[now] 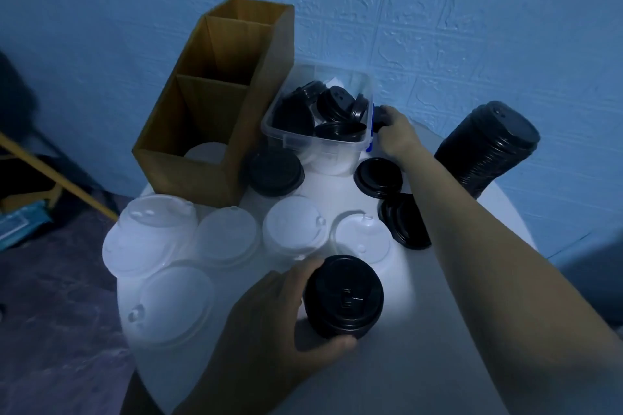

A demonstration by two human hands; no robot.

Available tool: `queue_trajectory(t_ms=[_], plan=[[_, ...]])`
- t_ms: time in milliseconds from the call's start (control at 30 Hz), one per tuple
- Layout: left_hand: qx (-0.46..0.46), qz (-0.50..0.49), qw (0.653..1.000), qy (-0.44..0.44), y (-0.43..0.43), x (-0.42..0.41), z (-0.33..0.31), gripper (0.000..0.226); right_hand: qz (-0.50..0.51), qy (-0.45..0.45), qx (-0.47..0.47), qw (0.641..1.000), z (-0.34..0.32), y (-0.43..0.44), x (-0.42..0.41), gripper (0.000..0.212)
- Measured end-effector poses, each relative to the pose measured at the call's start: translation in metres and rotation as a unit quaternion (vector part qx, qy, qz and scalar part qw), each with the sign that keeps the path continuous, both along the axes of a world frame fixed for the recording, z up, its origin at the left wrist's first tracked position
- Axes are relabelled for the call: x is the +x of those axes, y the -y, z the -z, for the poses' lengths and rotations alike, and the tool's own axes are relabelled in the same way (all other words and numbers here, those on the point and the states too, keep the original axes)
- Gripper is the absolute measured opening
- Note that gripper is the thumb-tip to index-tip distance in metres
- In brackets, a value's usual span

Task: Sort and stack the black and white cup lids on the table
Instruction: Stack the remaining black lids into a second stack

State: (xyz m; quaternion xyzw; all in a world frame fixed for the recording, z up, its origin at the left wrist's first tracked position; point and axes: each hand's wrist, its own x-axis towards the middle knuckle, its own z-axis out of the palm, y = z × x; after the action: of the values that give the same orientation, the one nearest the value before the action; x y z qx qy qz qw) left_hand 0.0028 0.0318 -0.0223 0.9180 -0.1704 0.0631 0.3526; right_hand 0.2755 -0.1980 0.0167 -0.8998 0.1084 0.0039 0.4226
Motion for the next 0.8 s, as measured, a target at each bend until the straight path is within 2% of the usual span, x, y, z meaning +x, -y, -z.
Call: queue_trajectory(t_ms=[167,367,567,800], plan=[[0.014,-0.002,1.0,0.0,0.0,0.0,-0.002,0.079,0.017,0.003,-0.018,1.0,-0.008,-0.004,-0.018,0.049],[0.018,-0.014,1.0,0.003,0.002,-0.001,-0.001,0.078,-0.012,-0.006,-0.069,0.998,-0.008,-0.004,-0.041,0.047],[0.015,-0.019,1.0,-0.004,0.002,-0.001,0.005,0.081,-0.012,0.024,-0.126,0.992,-0.004,0.001,-0.055,0.033],[0.017,-0.029,0.999,0.0,0.003,0.001,0.008,0.081,-0.019,0.024,-0.145,0.989,0.002,0.005,-0.074,0.03]])
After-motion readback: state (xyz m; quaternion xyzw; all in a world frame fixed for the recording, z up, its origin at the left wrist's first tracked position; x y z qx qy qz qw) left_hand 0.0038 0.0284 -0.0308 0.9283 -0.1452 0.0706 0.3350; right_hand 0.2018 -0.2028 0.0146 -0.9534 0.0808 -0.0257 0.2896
